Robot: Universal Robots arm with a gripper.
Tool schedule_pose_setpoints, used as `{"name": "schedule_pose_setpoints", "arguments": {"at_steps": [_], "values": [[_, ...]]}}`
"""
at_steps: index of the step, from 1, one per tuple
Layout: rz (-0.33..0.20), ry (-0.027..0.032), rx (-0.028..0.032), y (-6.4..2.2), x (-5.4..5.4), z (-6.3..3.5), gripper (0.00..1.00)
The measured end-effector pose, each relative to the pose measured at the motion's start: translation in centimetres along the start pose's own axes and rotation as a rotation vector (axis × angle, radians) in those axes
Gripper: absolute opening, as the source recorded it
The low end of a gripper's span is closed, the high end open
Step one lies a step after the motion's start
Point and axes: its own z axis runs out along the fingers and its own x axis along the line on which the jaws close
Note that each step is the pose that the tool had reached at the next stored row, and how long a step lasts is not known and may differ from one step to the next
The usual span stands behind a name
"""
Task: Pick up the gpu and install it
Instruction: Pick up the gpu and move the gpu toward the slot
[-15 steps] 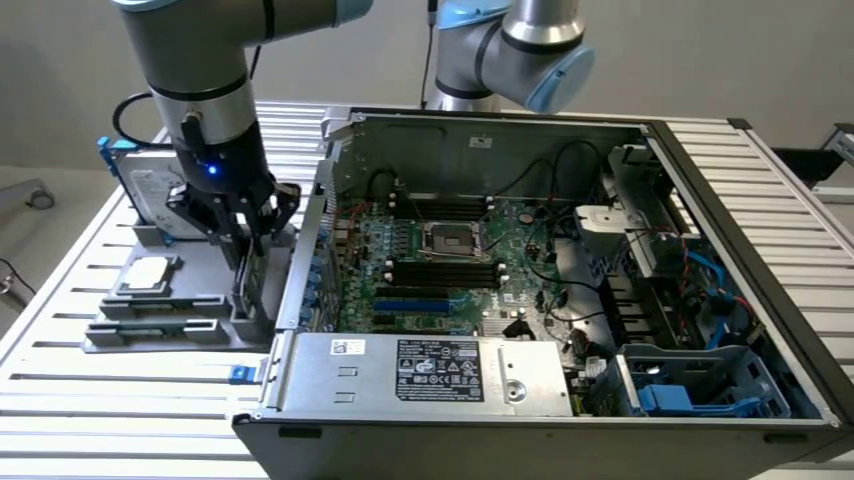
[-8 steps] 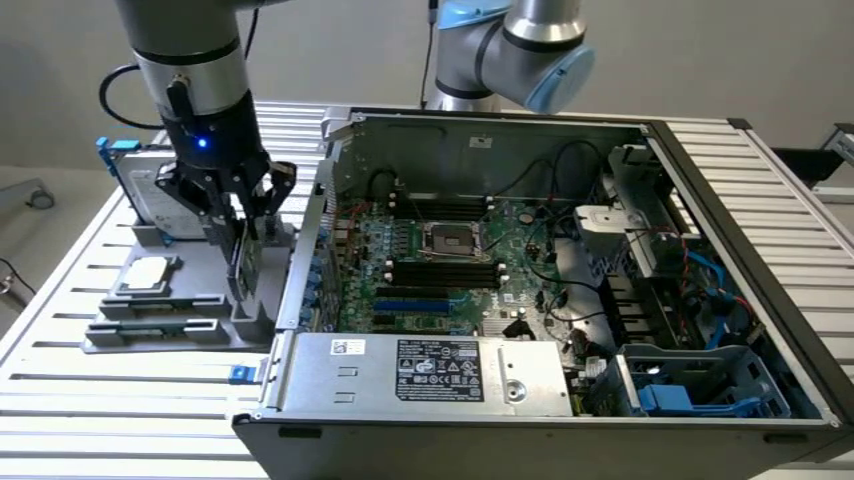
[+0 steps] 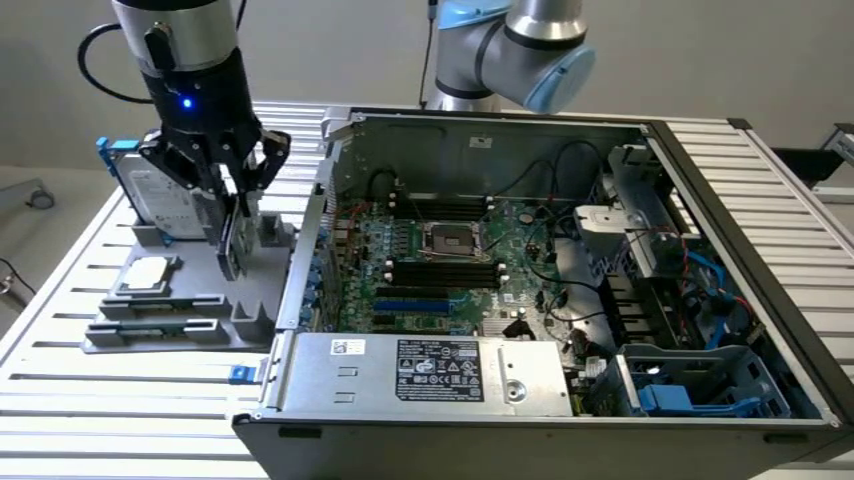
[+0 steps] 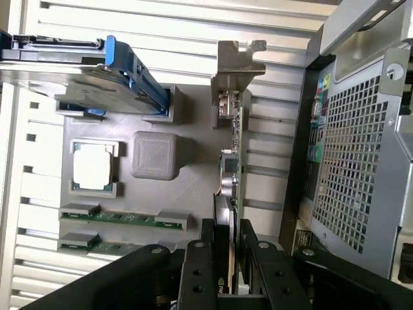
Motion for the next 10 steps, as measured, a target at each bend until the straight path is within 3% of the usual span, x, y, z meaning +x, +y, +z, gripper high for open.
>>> {"name": "schedule_pose_setpoints", "arguments": {"at_steps": [10], "values": [[0.002,0.0008,-0.0002,0.01,-1.0,-4.61,0.27]]}}
